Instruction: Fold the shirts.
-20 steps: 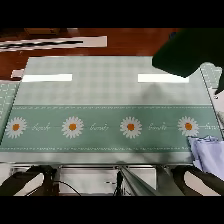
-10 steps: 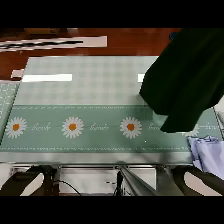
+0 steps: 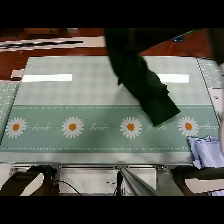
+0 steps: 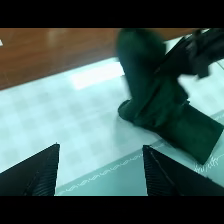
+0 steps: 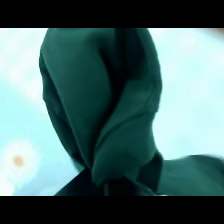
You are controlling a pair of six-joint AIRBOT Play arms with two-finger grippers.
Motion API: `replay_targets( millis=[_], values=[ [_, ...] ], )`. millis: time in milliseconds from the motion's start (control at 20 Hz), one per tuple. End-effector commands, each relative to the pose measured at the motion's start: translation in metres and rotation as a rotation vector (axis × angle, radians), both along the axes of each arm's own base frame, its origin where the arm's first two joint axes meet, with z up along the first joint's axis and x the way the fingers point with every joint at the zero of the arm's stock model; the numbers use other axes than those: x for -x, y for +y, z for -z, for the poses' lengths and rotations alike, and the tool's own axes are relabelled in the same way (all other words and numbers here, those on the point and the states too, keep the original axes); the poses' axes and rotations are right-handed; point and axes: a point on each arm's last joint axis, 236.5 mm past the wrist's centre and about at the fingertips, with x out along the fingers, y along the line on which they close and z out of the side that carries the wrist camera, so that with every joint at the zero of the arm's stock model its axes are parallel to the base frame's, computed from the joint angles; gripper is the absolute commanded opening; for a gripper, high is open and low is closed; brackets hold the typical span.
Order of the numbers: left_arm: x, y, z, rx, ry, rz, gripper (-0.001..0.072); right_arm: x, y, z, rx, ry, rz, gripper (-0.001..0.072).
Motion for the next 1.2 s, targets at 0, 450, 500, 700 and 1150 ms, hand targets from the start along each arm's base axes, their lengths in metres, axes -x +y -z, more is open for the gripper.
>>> replay_targets(
  millis=[0,450,500,700,1150],
  values=[
    [-0.006,0.004,0.011,-0.011,0.031,-0.014,0.0605,0.065,0.101,0.096,0.123,0.157,-0.245,0.0029],
    [-0.032,0.015,0.051,-0.070,0.171,-0.039,0.0605,0.017,0.024,0.086,0.432,-0.068,-0.118,0.0493],
    [-0.038,0.015,0.062,-0.071,0.205,-0.038,0.0605,-0.004,-0.015,0.065,0.436,-0.094,-0.027,0.0493],
    [-0.056,0.012,0.137,-0.107,0.395,0.016,0.0606,-0.044,-0.194,0.007,0.434,-0.075,0.355,0.0493],
    [-0.014,-0.028,0.369,0.120,0.912,0.078,0.0622,-0.006,-0.447,0.006,0.171,0.160,0.909,0.0493]
  ],
)
